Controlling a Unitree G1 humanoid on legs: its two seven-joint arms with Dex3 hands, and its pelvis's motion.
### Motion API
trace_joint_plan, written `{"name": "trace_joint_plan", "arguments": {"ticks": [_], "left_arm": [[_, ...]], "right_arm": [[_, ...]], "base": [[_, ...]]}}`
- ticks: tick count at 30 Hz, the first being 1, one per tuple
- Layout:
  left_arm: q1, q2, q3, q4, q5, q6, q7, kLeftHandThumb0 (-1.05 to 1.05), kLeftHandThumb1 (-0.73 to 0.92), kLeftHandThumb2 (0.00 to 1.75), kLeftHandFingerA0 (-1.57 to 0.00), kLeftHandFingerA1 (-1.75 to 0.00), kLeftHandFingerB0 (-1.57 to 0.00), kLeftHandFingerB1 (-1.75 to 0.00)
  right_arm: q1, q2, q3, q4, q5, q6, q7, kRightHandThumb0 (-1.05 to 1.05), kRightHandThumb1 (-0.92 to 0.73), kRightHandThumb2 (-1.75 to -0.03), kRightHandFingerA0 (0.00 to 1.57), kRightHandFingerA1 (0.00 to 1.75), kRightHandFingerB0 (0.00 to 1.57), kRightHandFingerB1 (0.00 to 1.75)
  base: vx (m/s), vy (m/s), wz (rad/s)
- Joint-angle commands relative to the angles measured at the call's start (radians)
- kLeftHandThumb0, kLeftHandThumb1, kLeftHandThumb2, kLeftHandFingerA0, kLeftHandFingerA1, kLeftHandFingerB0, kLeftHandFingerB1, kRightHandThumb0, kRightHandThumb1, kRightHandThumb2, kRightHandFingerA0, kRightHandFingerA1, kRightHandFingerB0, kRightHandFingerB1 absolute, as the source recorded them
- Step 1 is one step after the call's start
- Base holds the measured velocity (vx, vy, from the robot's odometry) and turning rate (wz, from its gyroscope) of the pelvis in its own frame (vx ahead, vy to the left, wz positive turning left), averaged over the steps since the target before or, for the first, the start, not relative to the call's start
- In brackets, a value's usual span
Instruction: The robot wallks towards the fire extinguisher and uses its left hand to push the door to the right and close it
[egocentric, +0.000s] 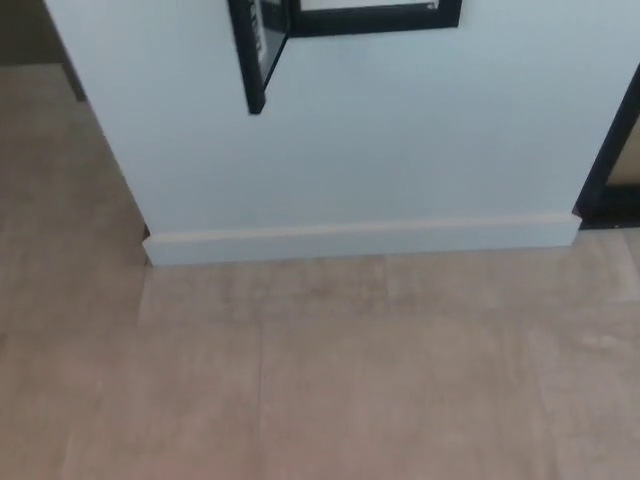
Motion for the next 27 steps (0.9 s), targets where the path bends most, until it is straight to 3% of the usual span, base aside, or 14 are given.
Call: {"name": "trace_joint_plan", "arguments": {"ticks": [1,16,23,24,26,27], "left_arm": [[-0.004,0.019,-0.004,0.001,0.016,-0.018,0.004,-0.57,0.49,0.55,-0.44,-0.52,-0.45,-0.36],[-0.010,0.018,-0.017,0.005,0.025,-0.018,0.012,-0.56,0.51,0.56,-0.44,-0.51,-0.45,-0.35],[-0.008,0.023,-0.011,0.003,0.014,-0.022,-0.003,-0.57,0.49,0.55,-0.40,-0.51,-0.45,-0.36],[-0.010,0.023,-0.013,0.004,0.017,-0.021,-0.002,-0.63,0.42,0.81,-0.41,-0.60,-0.34,-0.46],[-0.012,0.023,-0.016,0.006,0.021,-0.020,0.001,-0.63,0.42,0.81,-0.41,-0.60,-0.34,-0.46],[-0.012,0.021,-0.013,0.005,0.017,-0.018,0.002,-0.54,0.51,0.56,-0.43,-0.50,-0.45,-0.36]], "right_arm": [[-0.005,0.001,-0.004,0.000,0.009,-0.007,0.003,-0.47,-0.44,-0.54,0.25,0.46,0.28,0.31],[-0.014,0.001,0.000,-0.004,0.007,-0.001,-0.012,-0.49,-0.44,-0.54,0.29,0.47,0.30,0.31],[-0.004,-0.002,0.014,-0.030,-0.010,0.005,-0.021,-0.51,-0.46,-0.54,0.29,0.42,0.30,0.30],[-0.004,-0.002,0.013,-0.029,-0.008,0.002,-0.019,-0.50,-0.46,-0.55,0.29,0.45,0.30,0.31],[-0.001,-0.001,0.010,-0.031,-0.002,-0.007,-0.015,-0.50,-0.46,-0.55,0.29,0.45,0.30,0.31],[0.001,-0.002,0.010,-0.035,-0.001,-0.004,-0.012,-0.55,-0.43,-0.54,0.29,0.45,0.30,0.32]], "base": [[0.33,-0.003,-0.06],[0.39,0.109,-0.08],[0.29,-0.095,-0.03],[0.34,-0.284,0.28],[0.23,-0.150,-0.05],[0.20,-0.088,-0.05]]}}
